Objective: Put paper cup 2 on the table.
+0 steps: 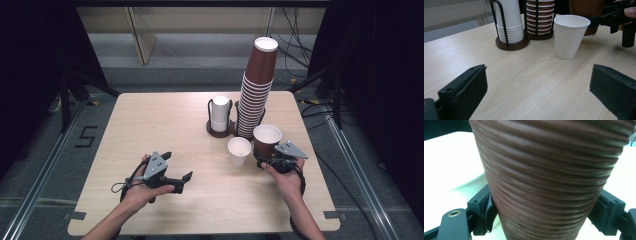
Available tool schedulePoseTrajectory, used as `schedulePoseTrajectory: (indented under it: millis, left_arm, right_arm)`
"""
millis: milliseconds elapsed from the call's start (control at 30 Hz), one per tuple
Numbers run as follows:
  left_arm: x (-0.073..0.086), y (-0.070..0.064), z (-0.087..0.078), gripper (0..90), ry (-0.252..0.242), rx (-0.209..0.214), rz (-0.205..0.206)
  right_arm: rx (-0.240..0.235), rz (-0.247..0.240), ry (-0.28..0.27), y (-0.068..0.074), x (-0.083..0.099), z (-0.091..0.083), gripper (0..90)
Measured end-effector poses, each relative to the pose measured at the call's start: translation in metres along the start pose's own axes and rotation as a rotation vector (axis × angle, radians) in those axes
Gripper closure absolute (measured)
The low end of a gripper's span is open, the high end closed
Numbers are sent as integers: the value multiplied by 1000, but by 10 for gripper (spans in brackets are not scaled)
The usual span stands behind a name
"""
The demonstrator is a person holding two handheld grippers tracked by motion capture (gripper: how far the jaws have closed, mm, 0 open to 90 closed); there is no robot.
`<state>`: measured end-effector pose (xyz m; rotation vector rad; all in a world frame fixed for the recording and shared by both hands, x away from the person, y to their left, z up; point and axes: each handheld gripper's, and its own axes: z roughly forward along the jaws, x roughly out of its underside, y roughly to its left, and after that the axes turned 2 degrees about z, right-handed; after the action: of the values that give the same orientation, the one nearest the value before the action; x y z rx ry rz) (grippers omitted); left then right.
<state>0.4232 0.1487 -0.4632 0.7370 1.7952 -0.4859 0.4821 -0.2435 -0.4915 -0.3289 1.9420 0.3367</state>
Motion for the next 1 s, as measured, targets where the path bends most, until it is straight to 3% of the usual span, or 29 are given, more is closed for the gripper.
schedulePoseTrajectory:
  millis: [33,100,167,267,333,367,400,500,533,800,867,900,933,1000]
  left_arm:
    - [0,0,0,10,1,1,1]
    - [0,0,0,10,1,1,1]
    - [0,1,0,10,0,-2,1]
    - [0,2,0,10,-10,-2,-5]
    - [0,2,0,10,0,-6,-2]
    - [0,1,-1,10,5,-6,-1]
    - [1,1,0,10,6,-4,1]
    - [1,1,0,10,8,-3,7]
    - [1,1,-1,10,9,-3,7]
    - [2,1,-1,10,10,-4,5]
    - [2,1,-1,10,9,-2,4]
    - [2,1,-1,10,8,-1,3]
    - [2,0,0,10,8,-1,3]
    - [2,1,-1,10,10,-1,4]
  right_arm:
    - [6,-18,0,-2,0,1,202]
    - [8,25,35,2,2,1,202]
    - [3,-14,32,-1,4,4,201]
    - [19,-26,42,-1,5,5,200]
    - [7,8,50,2,6,5,200]
    - [10,-15,45,0,6,6,199]
    - [36,12,58,3,7,6,199]
    - [4,-5,66,0,9,7,197]
    - [28,-21,65,-1,9,7,197]
    - [-1,-6,72,1,11,8,196]
    - [12,-11,81,1,10,7,195]
    - [14,30,99,5,10,6,194]
    - [7,36,100,5,10,6,194]
    - [1,16,93,4,11,9,192]
